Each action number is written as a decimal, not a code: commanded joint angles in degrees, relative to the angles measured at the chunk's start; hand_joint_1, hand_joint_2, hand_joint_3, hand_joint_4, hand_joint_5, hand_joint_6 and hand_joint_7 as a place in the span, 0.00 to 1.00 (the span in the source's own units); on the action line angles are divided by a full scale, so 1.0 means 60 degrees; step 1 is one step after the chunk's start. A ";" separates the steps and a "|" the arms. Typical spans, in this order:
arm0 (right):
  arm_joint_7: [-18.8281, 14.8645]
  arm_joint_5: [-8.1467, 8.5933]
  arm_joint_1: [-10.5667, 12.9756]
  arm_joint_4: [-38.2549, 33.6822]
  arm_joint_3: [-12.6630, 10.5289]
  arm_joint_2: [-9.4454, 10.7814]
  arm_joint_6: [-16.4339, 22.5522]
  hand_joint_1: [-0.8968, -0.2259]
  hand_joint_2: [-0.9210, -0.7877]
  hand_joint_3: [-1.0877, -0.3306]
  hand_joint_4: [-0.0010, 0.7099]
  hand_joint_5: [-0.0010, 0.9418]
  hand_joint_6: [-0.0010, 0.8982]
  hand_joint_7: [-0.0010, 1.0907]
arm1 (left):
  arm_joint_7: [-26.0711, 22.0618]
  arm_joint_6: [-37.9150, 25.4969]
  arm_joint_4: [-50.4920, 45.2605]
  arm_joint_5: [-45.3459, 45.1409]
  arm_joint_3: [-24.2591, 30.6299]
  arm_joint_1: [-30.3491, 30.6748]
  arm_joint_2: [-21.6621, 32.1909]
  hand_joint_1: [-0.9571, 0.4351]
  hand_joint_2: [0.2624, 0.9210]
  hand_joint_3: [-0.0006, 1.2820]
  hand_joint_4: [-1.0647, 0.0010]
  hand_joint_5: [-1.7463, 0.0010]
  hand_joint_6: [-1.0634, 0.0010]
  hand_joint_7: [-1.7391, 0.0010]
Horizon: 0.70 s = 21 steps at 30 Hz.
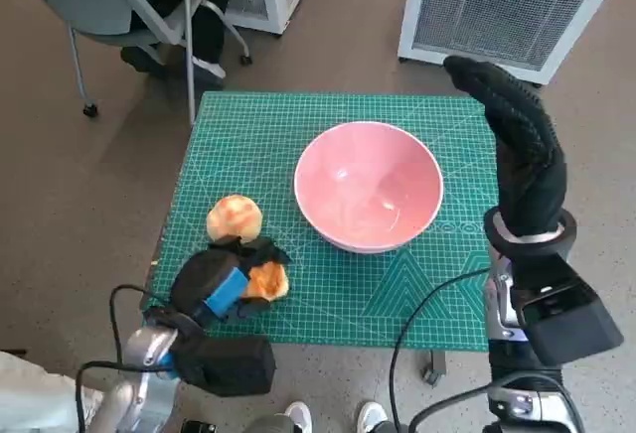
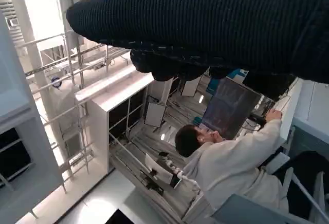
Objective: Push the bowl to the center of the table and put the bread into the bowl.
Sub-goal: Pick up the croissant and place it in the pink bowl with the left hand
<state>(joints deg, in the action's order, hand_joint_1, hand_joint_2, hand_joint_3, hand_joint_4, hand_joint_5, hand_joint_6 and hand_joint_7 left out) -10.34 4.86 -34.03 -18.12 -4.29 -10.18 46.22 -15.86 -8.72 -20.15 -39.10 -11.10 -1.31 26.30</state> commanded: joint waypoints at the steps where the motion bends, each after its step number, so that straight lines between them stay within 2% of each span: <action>1: -0.0050 -0.0037 0.0255 0.0073 0.0026 -0.0002 -0.0114 0.50 0.00 0.47 0.44 0.01 0.00 0.67 | -0.0268 -0.0350 -0.1259 0.0306 0.0500 -0.0640 -0.0210 0.69 1.00 0.06 0.36 0.27 0.41 0.39; 6: -0.0062 -0.0020 0.0270 0.0073 0.0028 0.0004 -0.0106 0.51 0.00 0.47 0.44 0.01 0.00 0.67 | -0.0120 -0.0440 -0.1897 0.0605 0.0888 -0.1412 -0.0510 0.69 1.00 0.04 0.34 0.28 0.37 0.42; 12: -0.0080 0.0003 0.0272 0.0044 0.0026 0.0003 -0.0075 0.51 0.00 0.46 0.44 0.01 0.00 0.67 | 0.0404 -0.0154 -0.2033 0.0723 0.1115 -0.2811 -0.0872 0.69 0.97 0.02 0.29 0.30 0.28 0.50; 18: -0.0037 -0.0049 0.0311 0.0095 0.0021 0.0012 -0.0084 0.51 0.00 0.46 0.43 0.00 0.00 0.67 | 0.1157 0.0511 -0.1202 0.0630 0.0811 -0.4541 -0.1284 0.69 0.92 0.02 0.26 0.30 0.16 0.61; 21: -0.0023 -0.0065 0.0325 0.0109 0.0010 0.0008 -0.0082 0.52 0.00 0.46 0.43 0.00 0.00 0.67 | 0.1134 0.0788 -0.0641 0.0772 0.0645 -0.5451 -0.1343 0.69 0.91 0.02 0.25 0.29 0.12 0.64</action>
<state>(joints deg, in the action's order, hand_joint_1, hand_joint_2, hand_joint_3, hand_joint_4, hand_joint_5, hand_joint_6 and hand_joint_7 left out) -10.33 4.74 -33.28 -17.61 -4.28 -10.14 46.20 -9.59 -5.92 -26.79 -35.19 -6.06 -29.29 18.88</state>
